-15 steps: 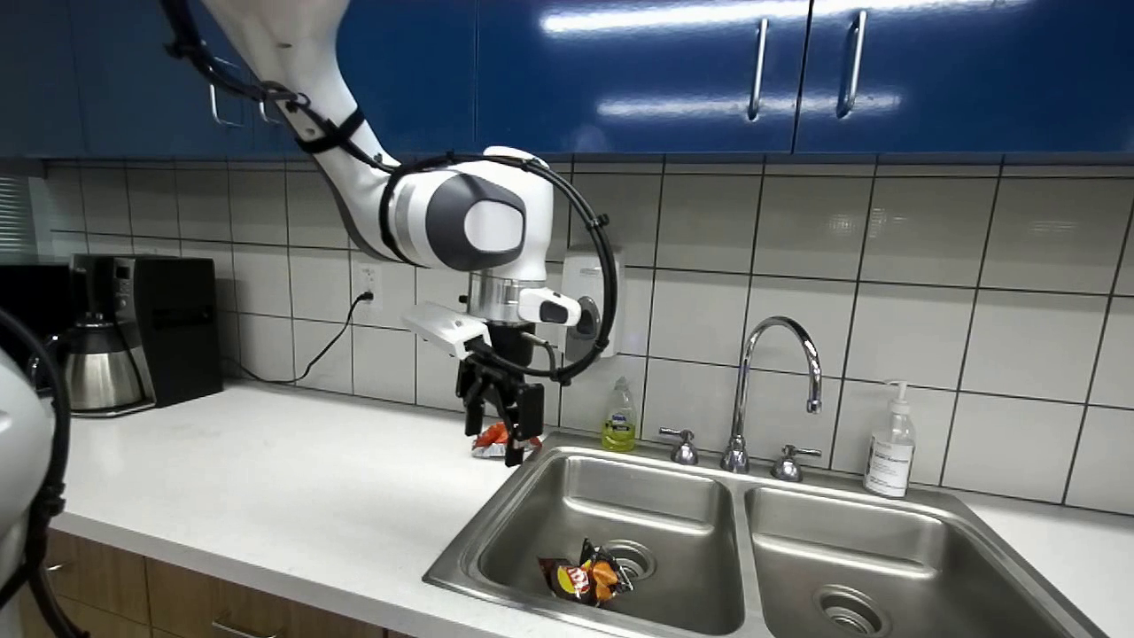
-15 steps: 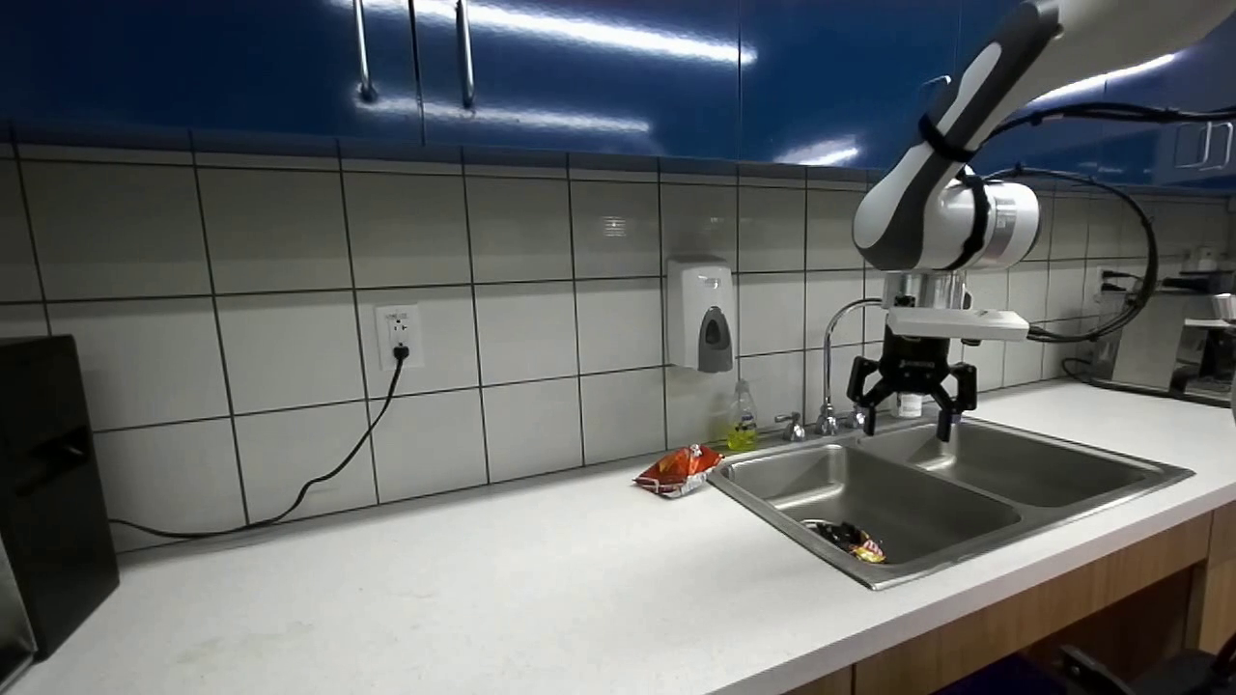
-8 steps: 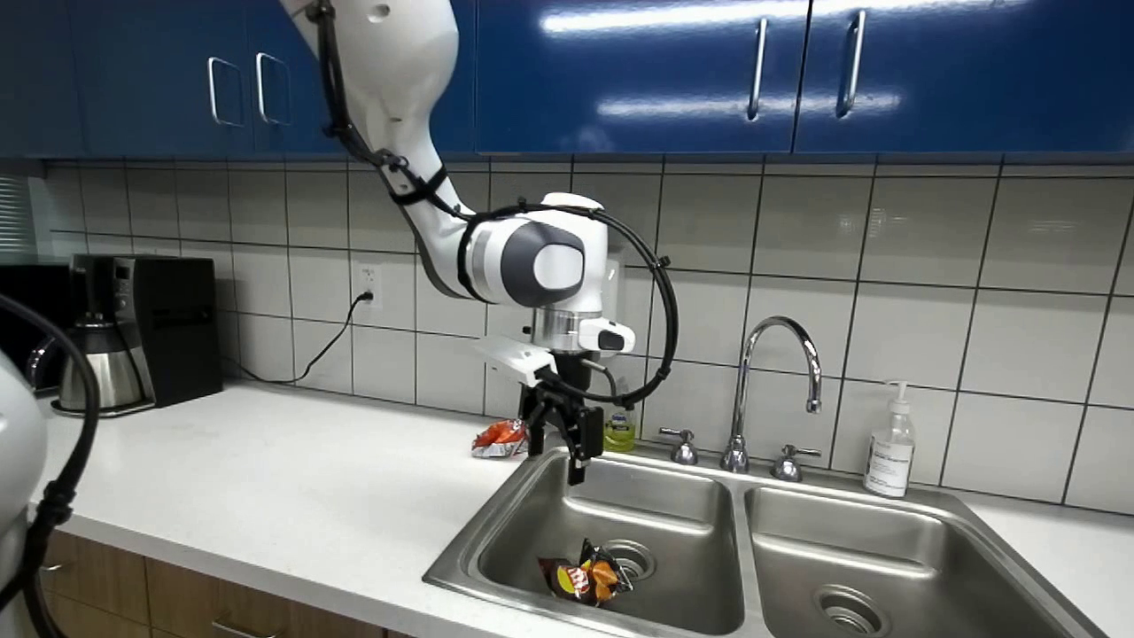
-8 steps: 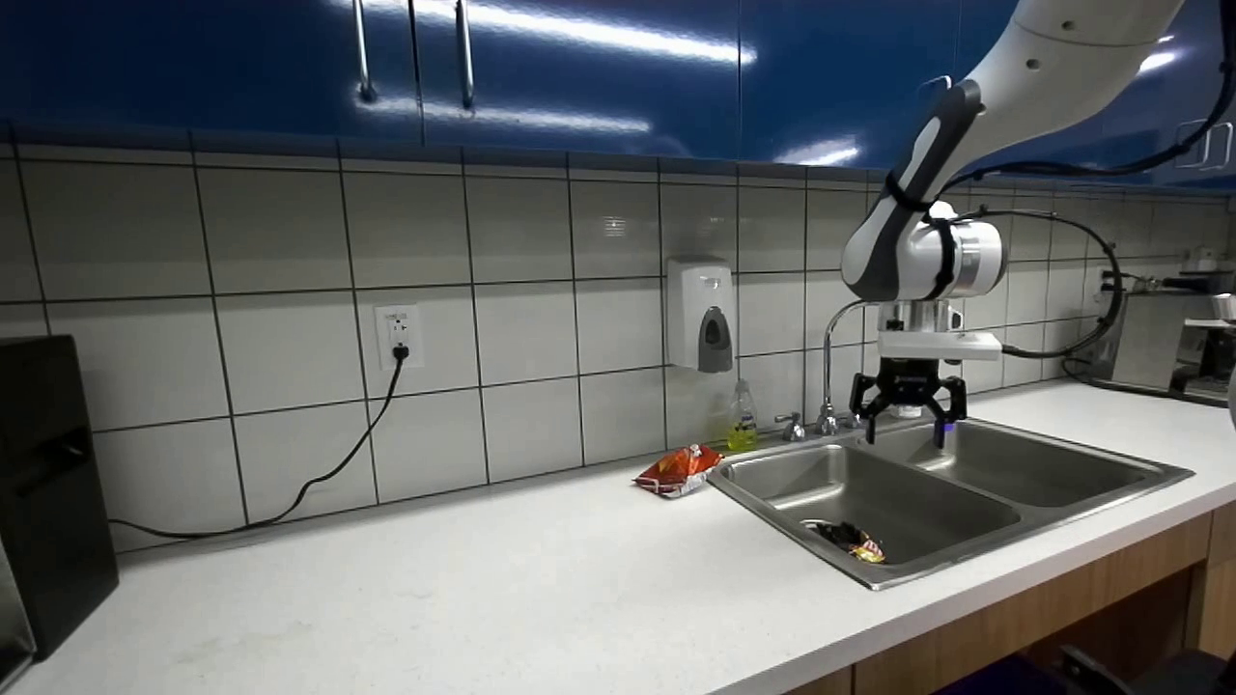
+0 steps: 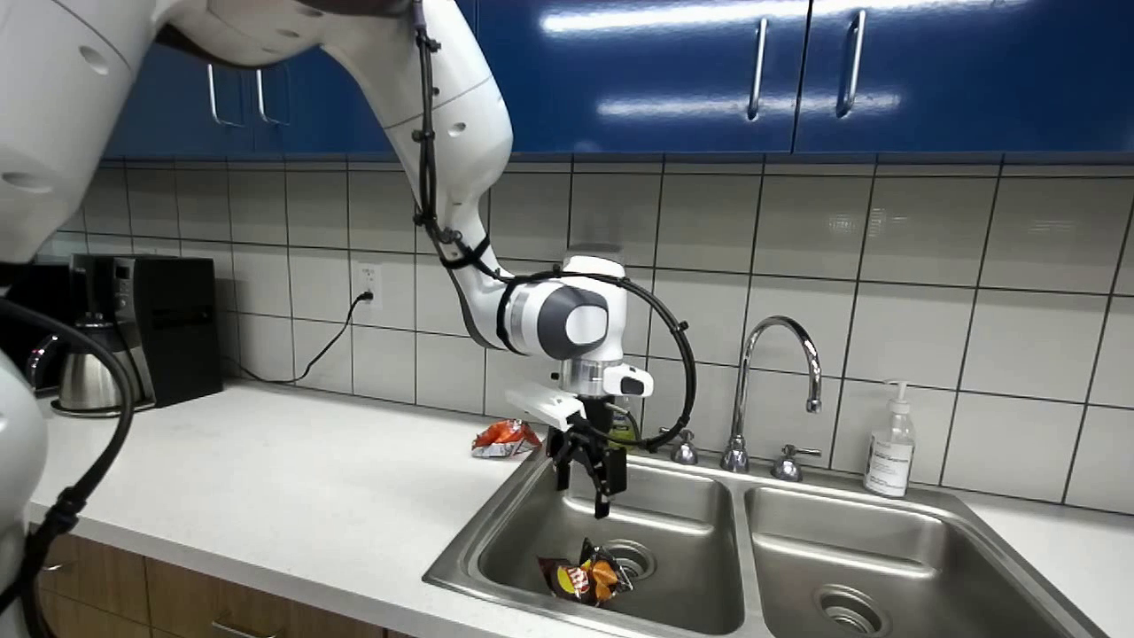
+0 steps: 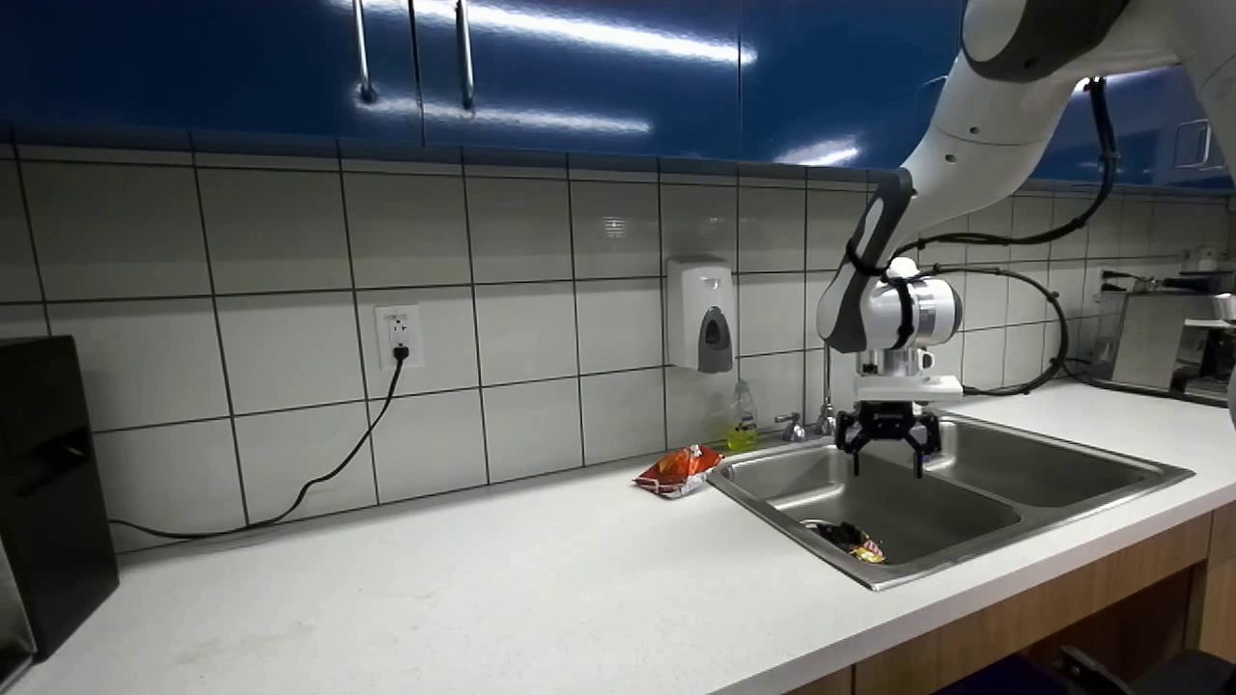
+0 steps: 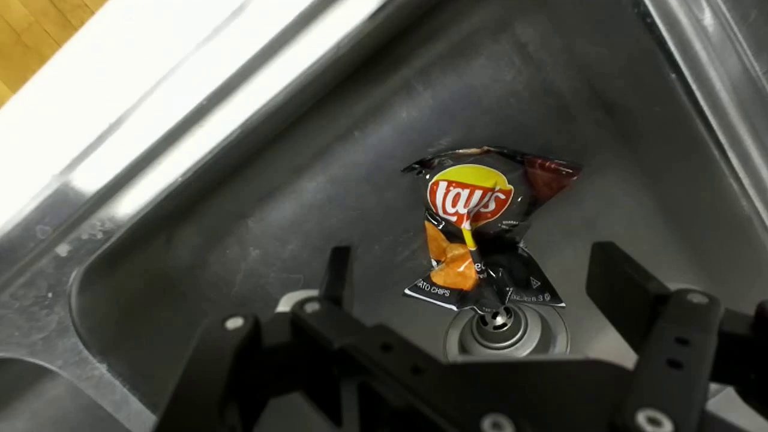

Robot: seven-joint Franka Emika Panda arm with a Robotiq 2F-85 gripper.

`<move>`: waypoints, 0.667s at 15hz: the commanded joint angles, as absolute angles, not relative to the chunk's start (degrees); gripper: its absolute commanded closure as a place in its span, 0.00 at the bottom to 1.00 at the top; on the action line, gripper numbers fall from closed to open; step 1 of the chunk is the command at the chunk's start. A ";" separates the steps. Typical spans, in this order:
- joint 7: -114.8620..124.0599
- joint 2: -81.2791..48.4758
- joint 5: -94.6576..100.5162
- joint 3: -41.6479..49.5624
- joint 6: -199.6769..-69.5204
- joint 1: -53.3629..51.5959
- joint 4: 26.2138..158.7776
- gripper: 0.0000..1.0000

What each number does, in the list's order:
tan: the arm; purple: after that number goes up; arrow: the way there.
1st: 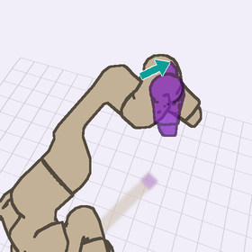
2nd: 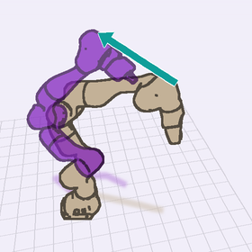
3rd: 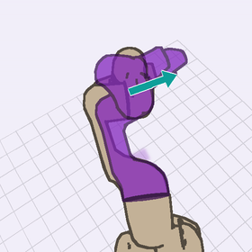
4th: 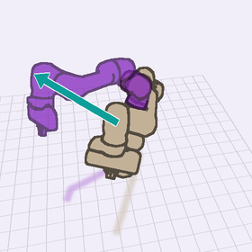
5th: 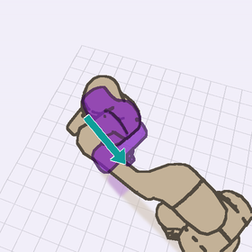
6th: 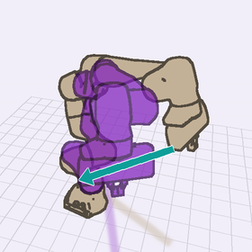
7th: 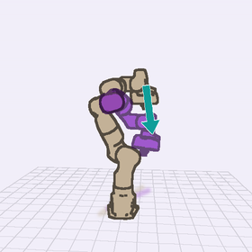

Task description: Remove the packet from the sink

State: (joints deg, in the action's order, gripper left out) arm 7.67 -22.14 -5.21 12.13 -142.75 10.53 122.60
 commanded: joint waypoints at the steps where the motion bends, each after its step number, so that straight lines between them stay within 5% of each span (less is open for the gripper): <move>1: 8.10 -29.18 -6.93 10.59 -144.09 11.23 117.01 0.00; 10: 9.68 -39.65 -7.54 10.02 -146.07 10.80 109.09 0.00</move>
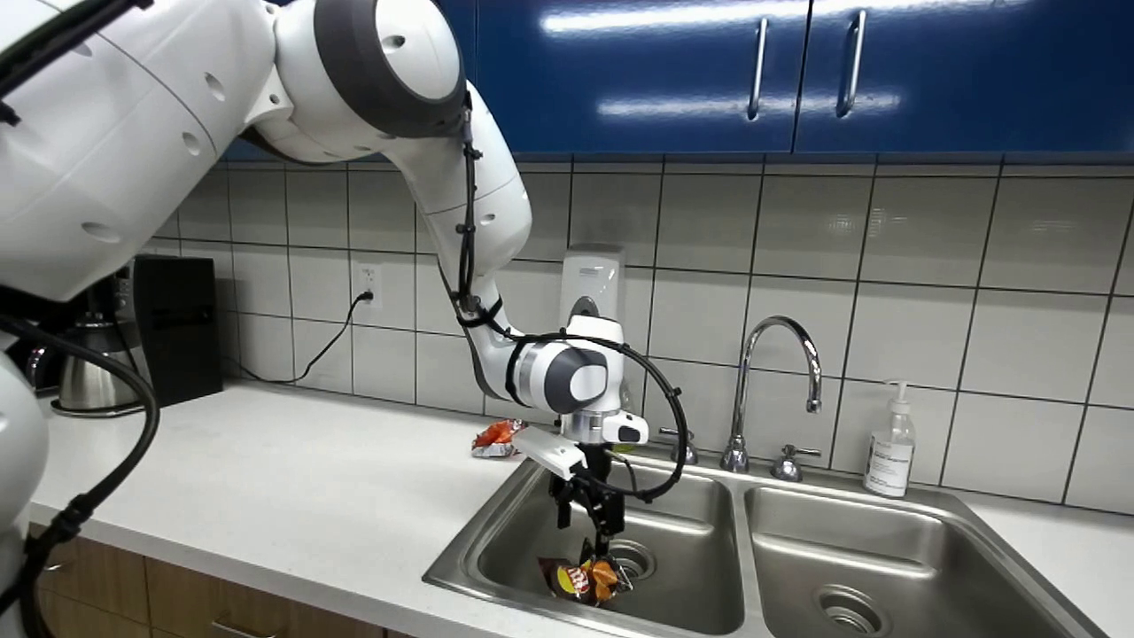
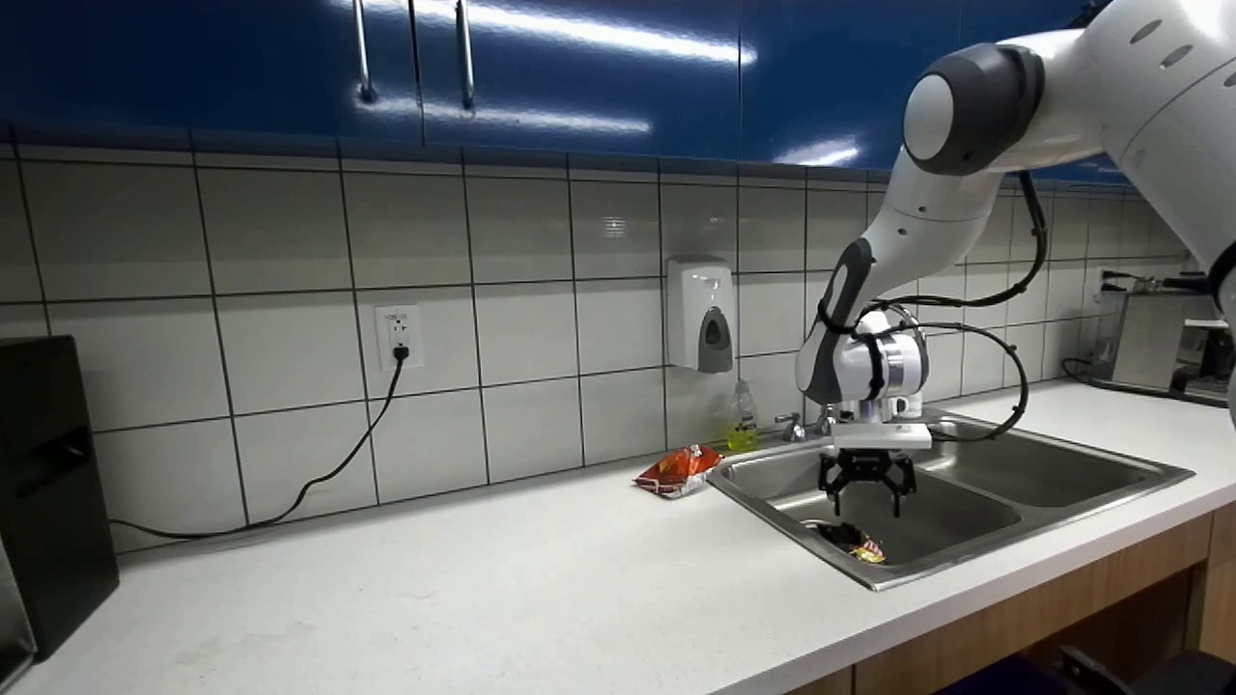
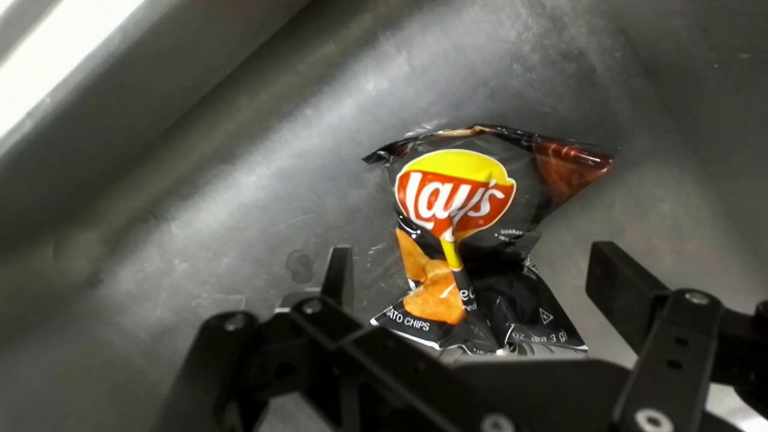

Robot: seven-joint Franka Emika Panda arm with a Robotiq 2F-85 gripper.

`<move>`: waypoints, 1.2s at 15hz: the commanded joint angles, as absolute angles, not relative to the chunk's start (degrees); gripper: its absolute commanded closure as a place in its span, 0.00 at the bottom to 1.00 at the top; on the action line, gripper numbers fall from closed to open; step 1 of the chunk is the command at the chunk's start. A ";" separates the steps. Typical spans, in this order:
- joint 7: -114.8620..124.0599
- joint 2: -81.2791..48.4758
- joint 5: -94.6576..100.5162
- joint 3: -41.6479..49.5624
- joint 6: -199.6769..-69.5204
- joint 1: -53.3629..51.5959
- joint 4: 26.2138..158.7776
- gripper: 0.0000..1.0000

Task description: Remove the packet from the sink

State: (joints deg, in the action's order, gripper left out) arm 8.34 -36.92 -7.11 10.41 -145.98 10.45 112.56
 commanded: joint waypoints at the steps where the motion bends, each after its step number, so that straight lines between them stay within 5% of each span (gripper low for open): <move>1: 9.82 -40.54 -7.51 10.05 -146.05 10.78 108.24 0.00; 16: 11.69 -49.96 -7.43 10.10 -145.40 10.31 99.32 0.00; 17: 11.71 -50.27 -7.38 10.10 -145.36 10.24 98.99 0.25; 18: 11.73 -50.55 -7.35 10.09 -145.28 10.18 98.71 0.26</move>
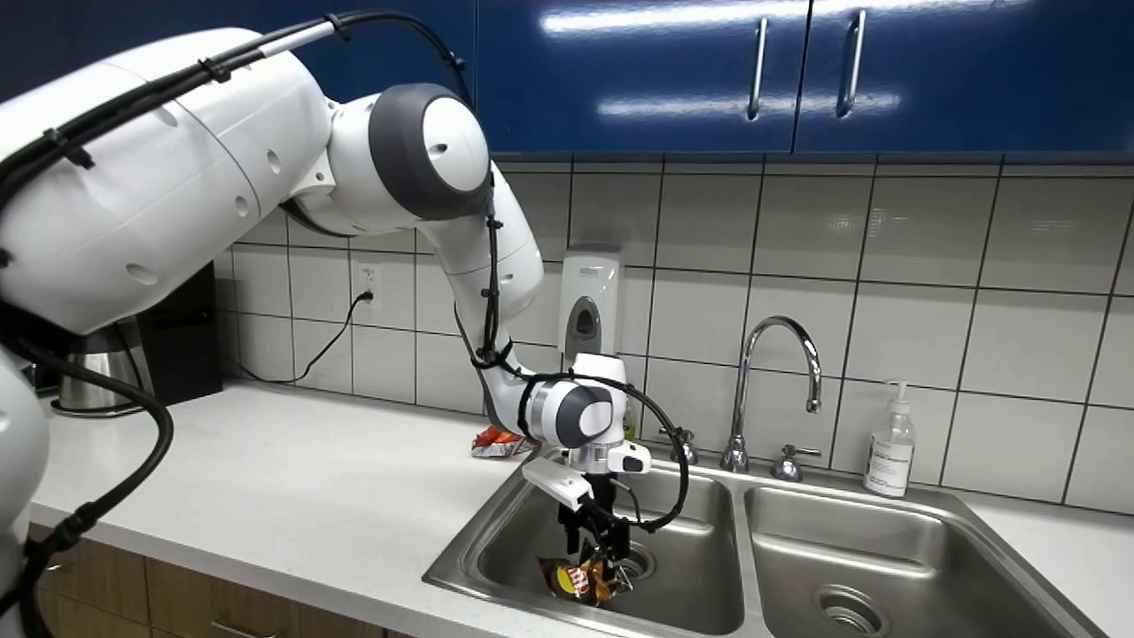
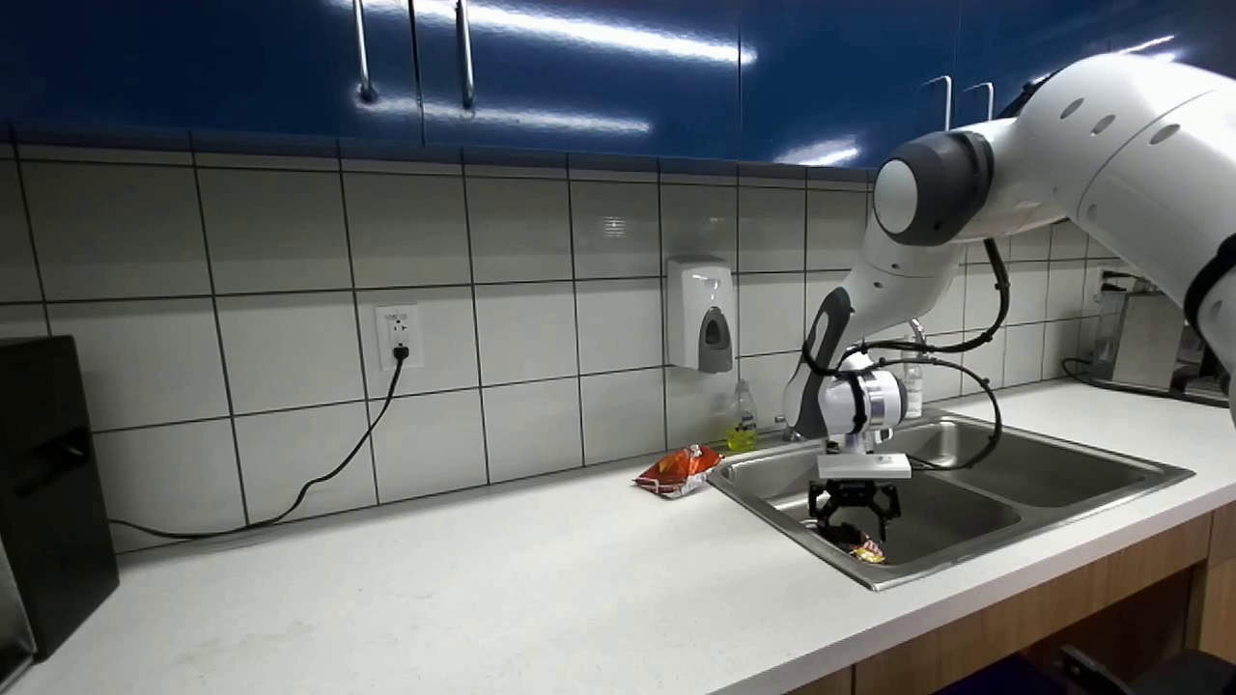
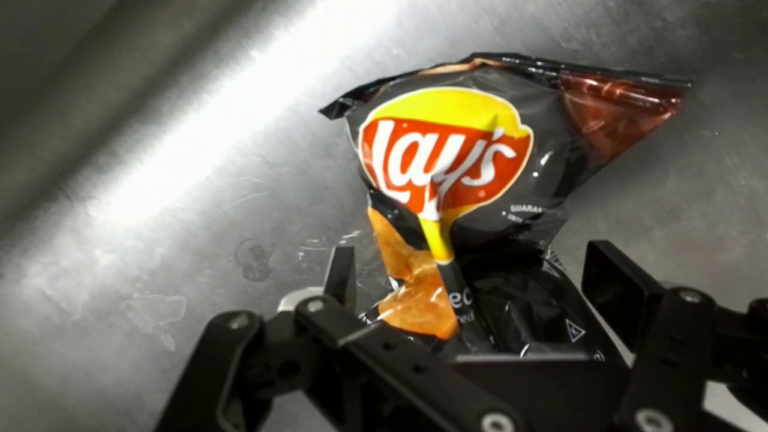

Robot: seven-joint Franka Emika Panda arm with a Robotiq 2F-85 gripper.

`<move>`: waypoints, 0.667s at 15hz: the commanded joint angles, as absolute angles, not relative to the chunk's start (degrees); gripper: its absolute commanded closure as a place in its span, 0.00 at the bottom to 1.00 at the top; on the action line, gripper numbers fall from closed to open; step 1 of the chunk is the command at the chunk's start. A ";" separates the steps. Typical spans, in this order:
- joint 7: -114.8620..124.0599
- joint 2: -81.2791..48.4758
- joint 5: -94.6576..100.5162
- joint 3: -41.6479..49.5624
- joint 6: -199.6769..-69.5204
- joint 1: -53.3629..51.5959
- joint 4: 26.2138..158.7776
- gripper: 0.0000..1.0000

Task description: Remove the packet from the sink

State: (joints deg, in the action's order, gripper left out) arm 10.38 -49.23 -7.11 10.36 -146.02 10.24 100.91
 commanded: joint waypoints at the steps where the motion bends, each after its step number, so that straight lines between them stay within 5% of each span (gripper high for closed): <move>1: 11.75 -50.84 -7.32 10.07 -145.17 10.11 98.35 0.35; 10: 12.12 -52.17 -7.27 10.04 -144.94 9.46 96.92 0.98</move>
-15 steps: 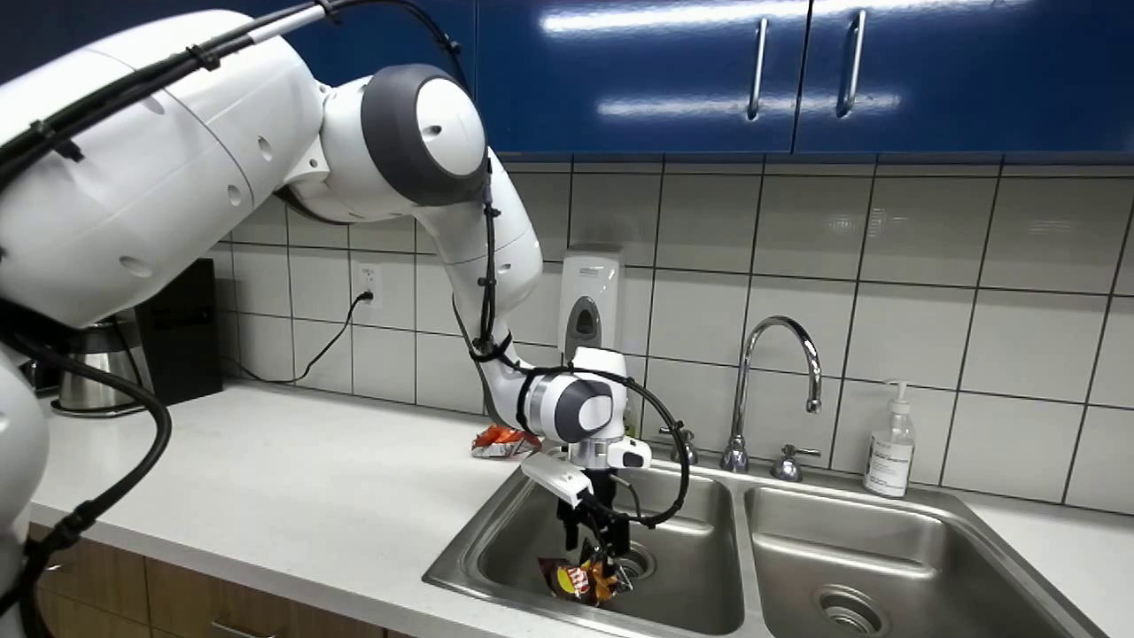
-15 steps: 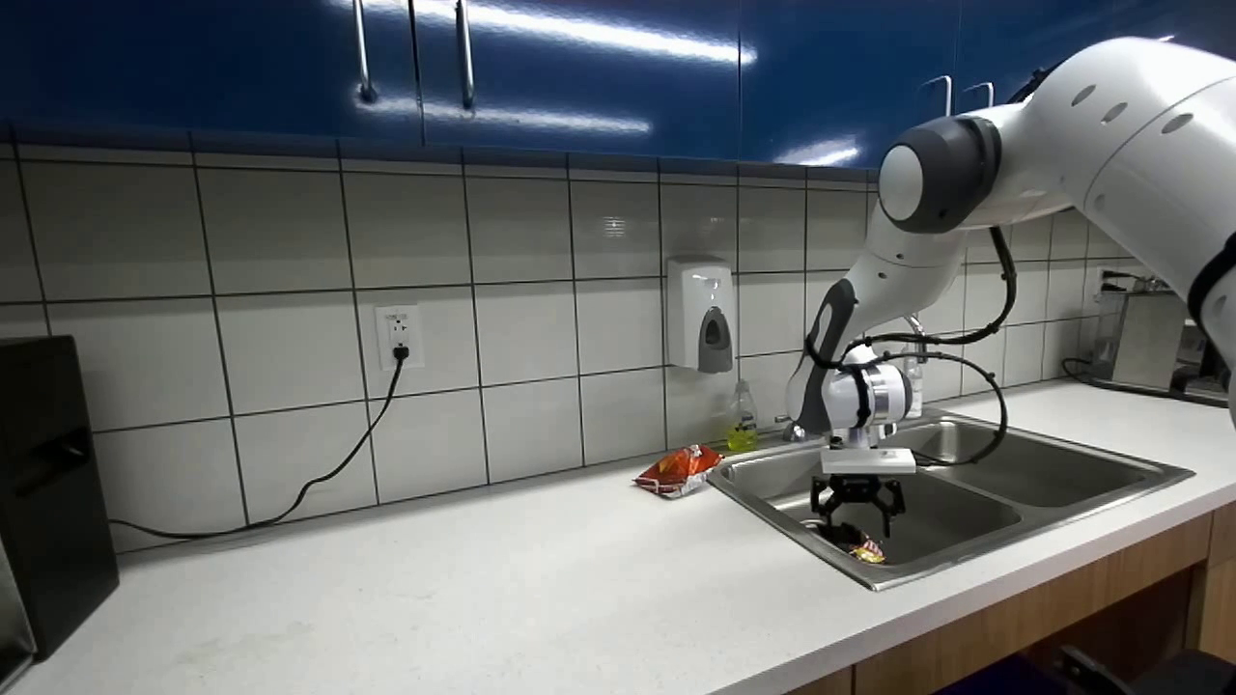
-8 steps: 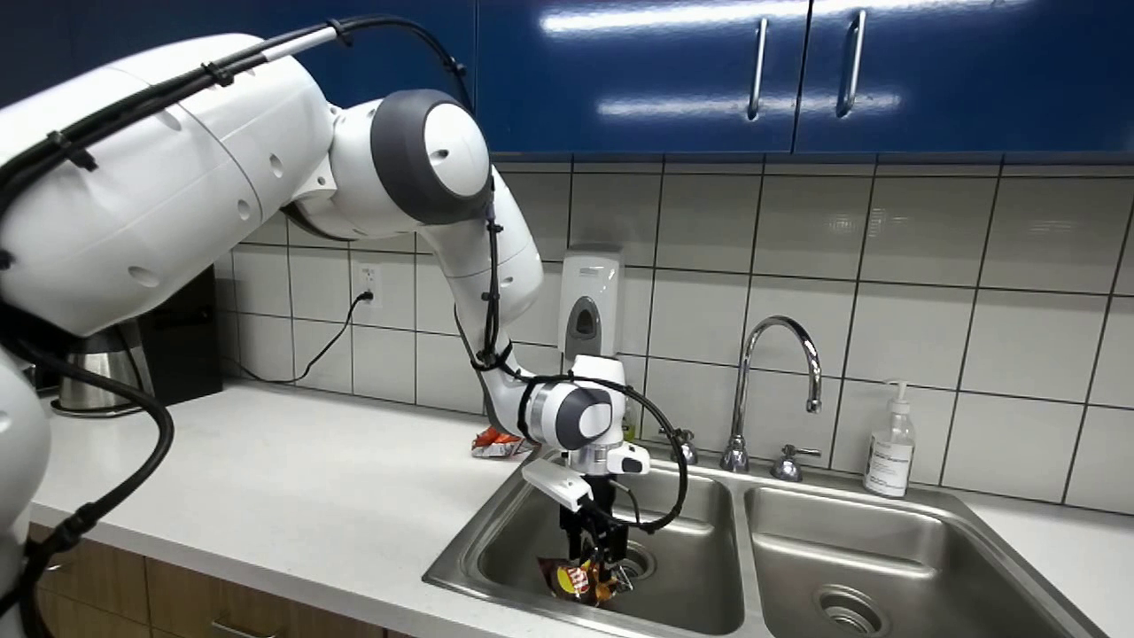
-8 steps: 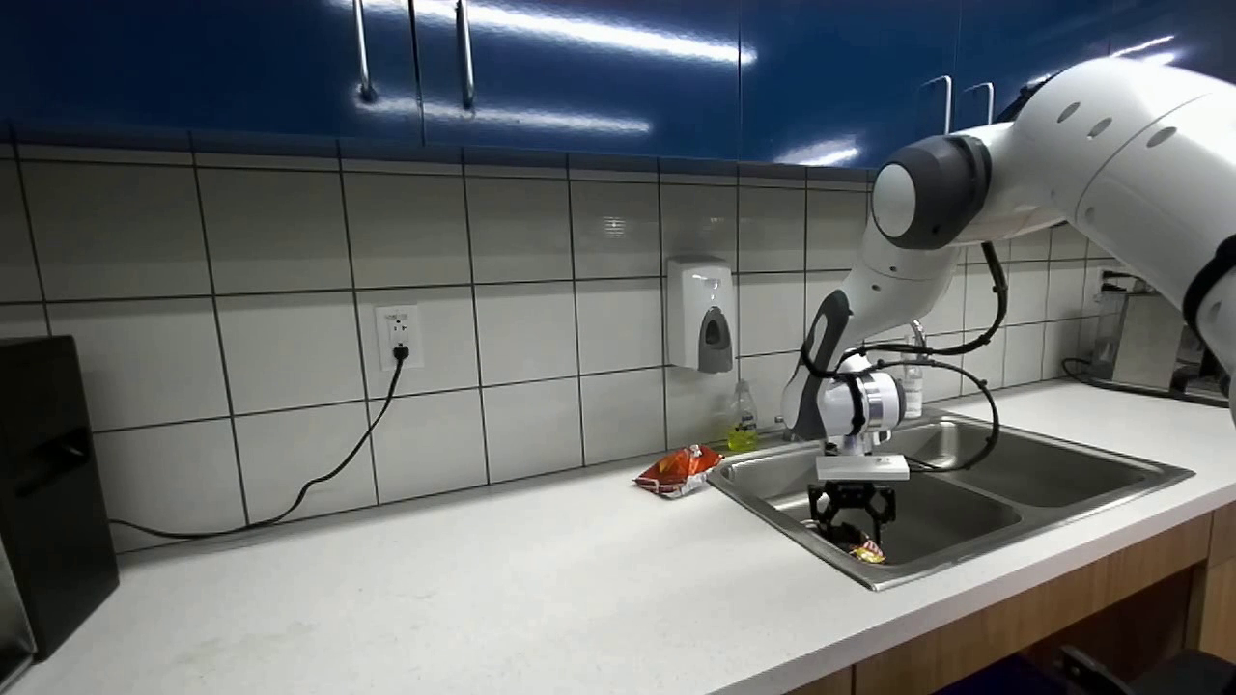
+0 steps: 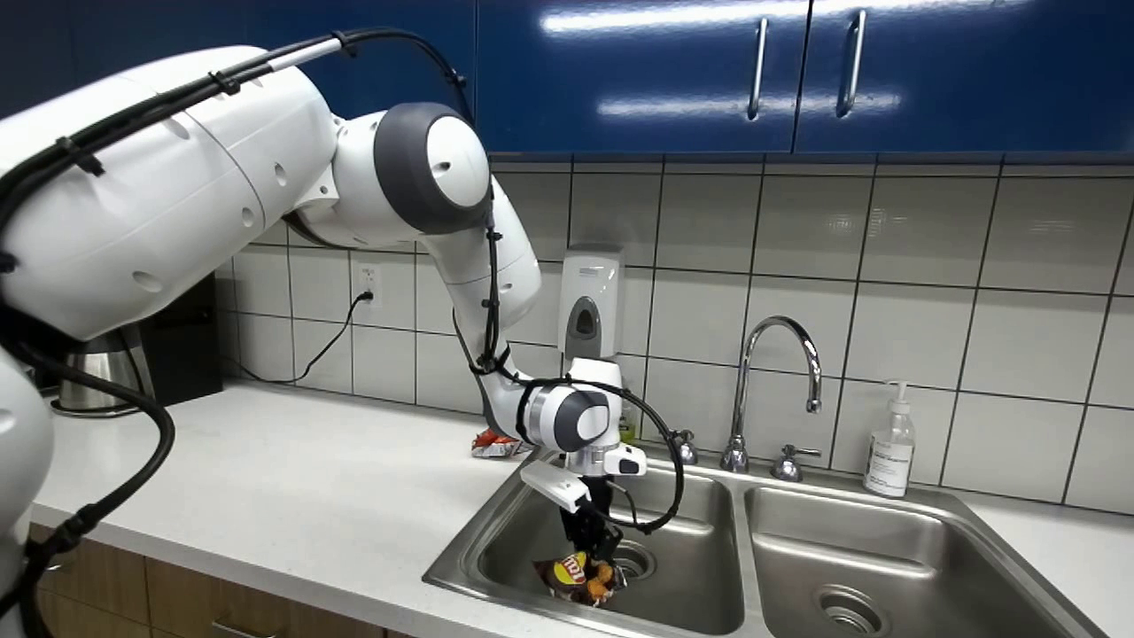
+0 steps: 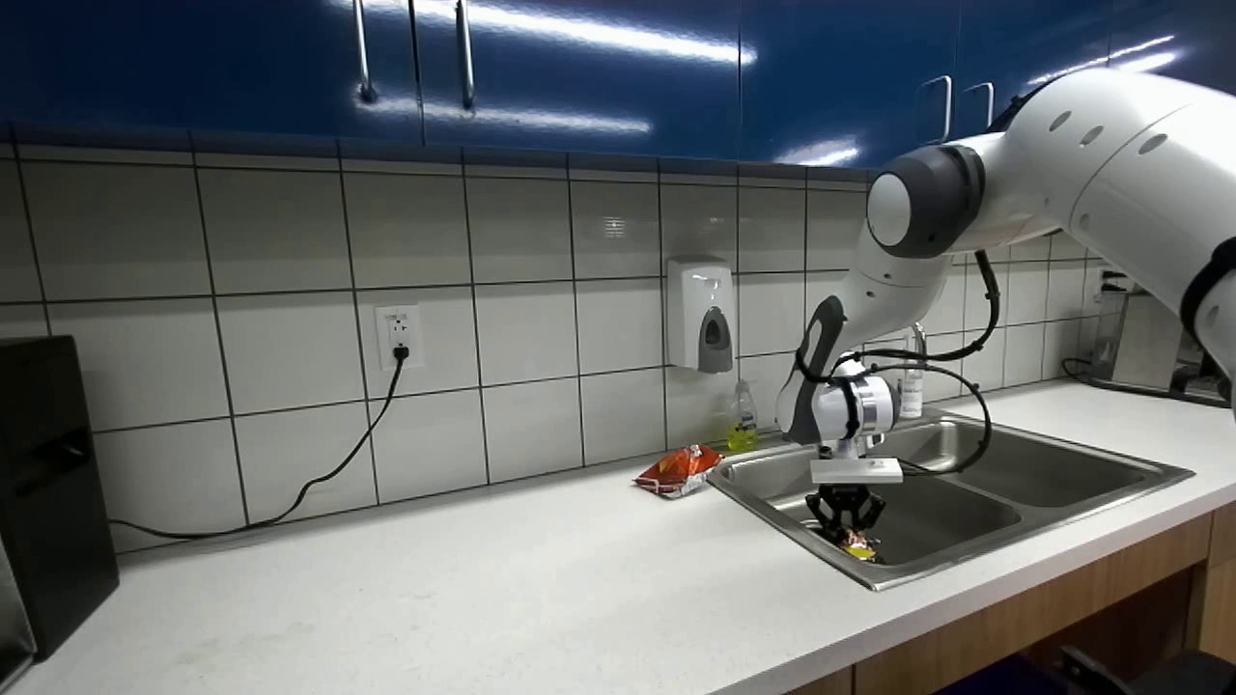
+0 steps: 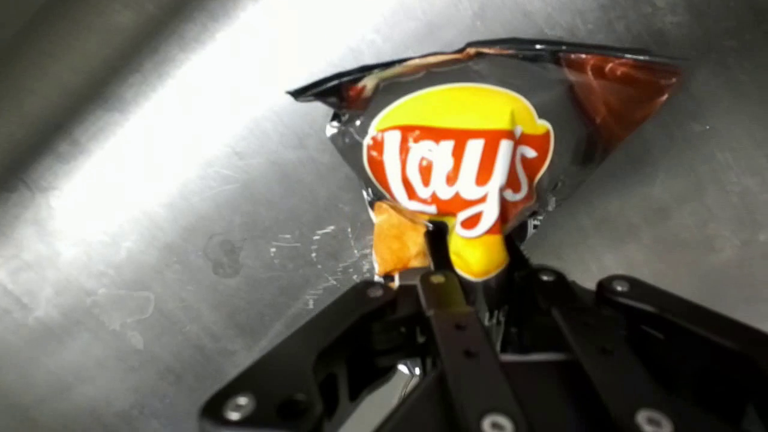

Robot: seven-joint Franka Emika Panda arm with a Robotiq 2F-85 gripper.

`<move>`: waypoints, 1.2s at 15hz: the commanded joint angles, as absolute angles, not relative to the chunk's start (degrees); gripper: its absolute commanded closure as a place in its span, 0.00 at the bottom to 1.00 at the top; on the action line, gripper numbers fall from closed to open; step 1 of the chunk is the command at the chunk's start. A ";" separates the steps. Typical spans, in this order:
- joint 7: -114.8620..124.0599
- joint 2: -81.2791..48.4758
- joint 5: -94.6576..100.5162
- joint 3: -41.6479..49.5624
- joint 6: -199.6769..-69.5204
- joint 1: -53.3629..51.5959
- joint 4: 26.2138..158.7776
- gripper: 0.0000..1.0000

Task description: Remove the packet from the sink

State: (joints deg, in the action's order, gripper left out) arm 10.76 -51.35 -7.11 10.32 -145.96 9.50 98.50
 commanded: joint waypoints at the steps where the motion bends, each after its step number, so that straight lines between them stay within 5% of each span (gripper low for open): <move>1: 12.14 -52.12 -7.27 10.03 -144.94 9.41 96.87 1.00; 5: 12.27 -51.85 -7.16 10.11 -145.01 9.11 97.09 1.00; 6: 12.09 -51.81 -7.09 10.07 -144.95 9.12 97.19 0.73; 7: 12.33 -51.84 -7.09 10.19 -144.81 9.01 97.19 0.99; 18: 11.97 -50.25 -6.79 10.23 -145.44 8.39 98.72 1.00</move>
